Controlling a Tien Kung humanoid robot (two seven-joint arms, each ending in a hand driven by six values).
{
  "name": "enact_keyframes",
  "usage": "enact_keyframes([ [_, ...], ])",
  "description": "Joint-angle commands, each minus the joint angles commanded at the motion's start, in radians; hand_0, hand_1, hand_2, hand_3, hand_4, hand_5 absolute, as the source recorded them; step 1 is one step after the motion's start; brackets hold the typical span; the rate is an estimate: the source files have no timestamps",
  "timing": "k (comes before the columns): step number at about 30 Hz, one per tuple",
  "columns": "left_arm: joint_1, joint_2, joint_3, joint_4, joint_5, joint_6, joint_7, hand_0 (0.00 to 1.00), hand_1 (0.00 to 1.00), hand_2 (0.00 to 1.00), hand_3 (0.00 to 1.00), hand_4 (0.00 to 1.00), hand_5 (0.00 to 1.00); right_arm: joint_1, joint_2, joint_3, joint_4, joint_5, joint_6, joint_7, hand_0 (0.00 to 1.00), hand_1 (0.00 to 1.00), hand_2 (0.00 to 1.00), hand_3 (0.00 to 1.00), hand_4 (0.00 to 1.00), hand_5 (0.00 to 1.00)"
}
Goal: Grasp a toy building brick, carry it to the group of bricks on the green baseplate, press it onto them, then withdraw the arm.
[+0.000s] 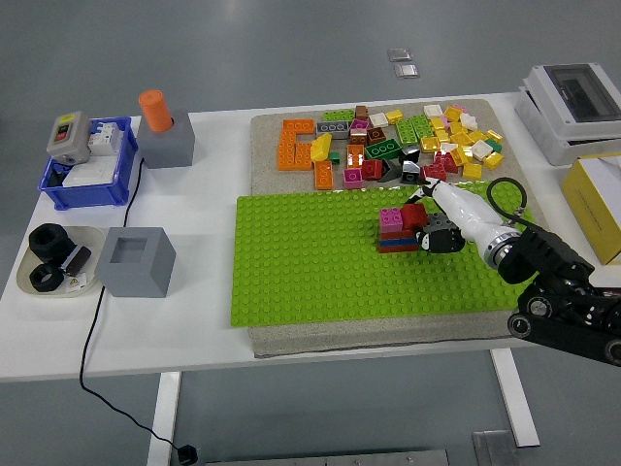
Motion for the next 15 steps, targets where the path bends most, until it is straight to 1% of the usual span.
enact_keyframes([
  [7,0.001,0.0,0.009,0.001,-0.009,-0.001,-0.005,0.82,0.794,0.77,0.8,0.871,0.584,0.001,-0.009,-0.003,-0.002,-0.004,0.001,0.002,0.935,0.998,0.982,0.529,0.5,0.039],
  [15,0.0,0.0,0.011,0.001,-0.01,-0.002,-0.009,0.821,0.794,0.77,0.799,0.87,0.584,0.005,-0.003,-0.014,-0.004,0.005,0.001,0.007,0.934,0.998,0.98,0.53,0.501,0.038],
])
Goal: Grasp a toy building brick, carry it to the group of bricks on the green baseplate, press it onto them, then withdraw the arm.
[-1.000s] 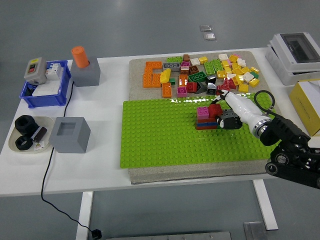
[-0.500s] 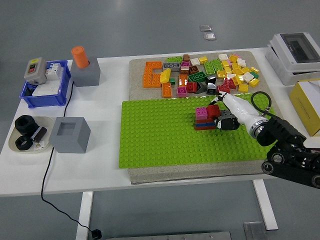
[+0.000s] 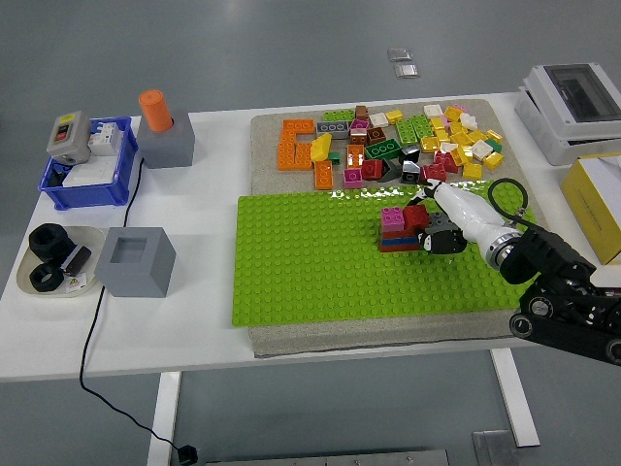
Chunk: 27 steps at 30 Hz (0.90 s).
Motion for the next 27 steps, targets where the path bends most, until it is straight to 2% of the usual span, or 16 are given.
enact_keyframes([
  [12,0.002,0.0,-0.004,0.0,0.004,0.002,-0.004,0.82,0.794,0.77,0.795,0.87,0.585,0.003,0.004,-0.009,-0.001,0.009,-0.002,0.006,0.932,0.998,0.978,0.567,0.508,0.036],
  [13,0.002,0.0,-0.004,0.0,0.004,0.002,-0.004,0.818,0.794,0.768,0.795,0.869,0.585,0.004,0.004,-0.009,-0.001,0.01,-0.002,0.006,0.933,0.998,0.988,0.666,0.508,0.046],
  [18,0.001,0.0,-0.004,0.0,0.006,0.002,-0.005,0.818,0.794,0.768,0.795,0.869,0.585,0.005,0.004,-0.009,-0.003,0.015,-0.002,0.009,0.933,0.998,0.988,0.666,0.508,0.046],
  [19,0.001,0.0,-0.004,0.0,0.005,0.002,-0.005,0.818,0.794,0.768,0.793,0.869,0.585,0.005,0.004,-0.008,-0.003,0.015,-0.002,0.01,0.936,0.998,0.997,0.674,0.553,0.071],
  [27,0.0,0.001,-0.004,0.0,0.006,0.002,-0.004,0.817,0.794,0.767,0.791,0.868,0.585,0.006,0.004,-0.009,-0.003,0.021,-0.004,0.014,0.938,0.998,0.998,0.673,0.553,0.073],
])
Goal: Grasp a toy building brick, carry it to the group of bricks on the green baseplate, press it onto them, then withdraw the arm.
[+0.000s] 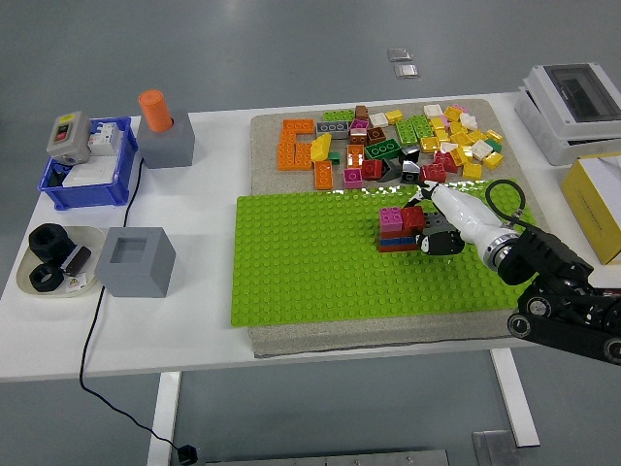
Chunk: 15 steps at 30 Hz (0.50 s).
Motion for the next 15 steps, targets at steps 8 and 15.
enact_keyframes([
  [8,-0.001,0.0,0.004,0.0,-0.004,-0.001,0.0,0.817,0.794,0.766,0.789,0.868,0.584,0.002,0.001,-0.001,0.0,0.006,-0.001,0.004,0.938,0.998,0.998,0.676,0.559,0.067],
  [15,-0.003,-0.001,0.004,0.001,-0.004,0.001,-0.006,0.816,0.794,0.761,0.785,0.868,0.585,0.004,0.001,-0.004,-0.001,0.01,-0.002,0.008,0.938,0.998,0.998,0.677,0.569,0.075],
])
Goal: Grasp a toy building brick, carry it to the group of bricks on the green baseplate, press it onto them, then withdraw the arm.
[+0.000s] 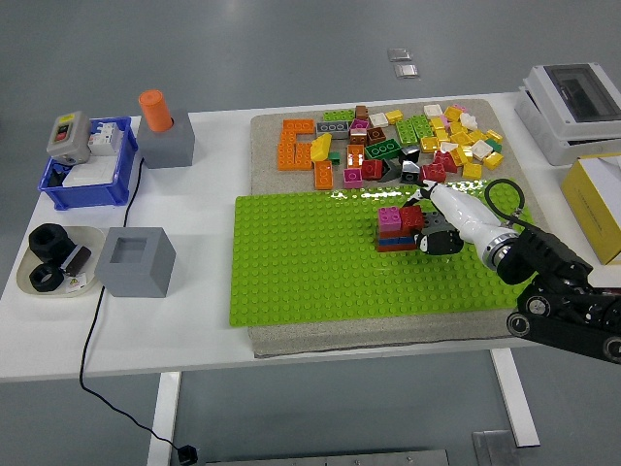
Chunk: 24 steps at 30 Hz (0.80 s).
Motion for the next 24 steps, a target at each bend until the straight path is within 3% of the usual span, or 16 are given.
enact_keyframes([
  [1,0.0,0.0,0.0,0.0,0.0,0.0,0.0,0.816,0.794,0.76,0.78,0.868,0.584,0.0,0.0,0.0,0.0,0.001,0.0,0.0,0.941,0.998,0.998,0.684,0.605,0.096],
  [24,-0.003,0.001,-0.001,0.0,0.003,0.0,-0.002,0.815,0.794,0.755,0.775,0.865,0.582,0.003,0.001,-0.005,0.0,0.007,0.002,0.003,0.942,0.998,0.998,0.689,0.622,0.1],
])
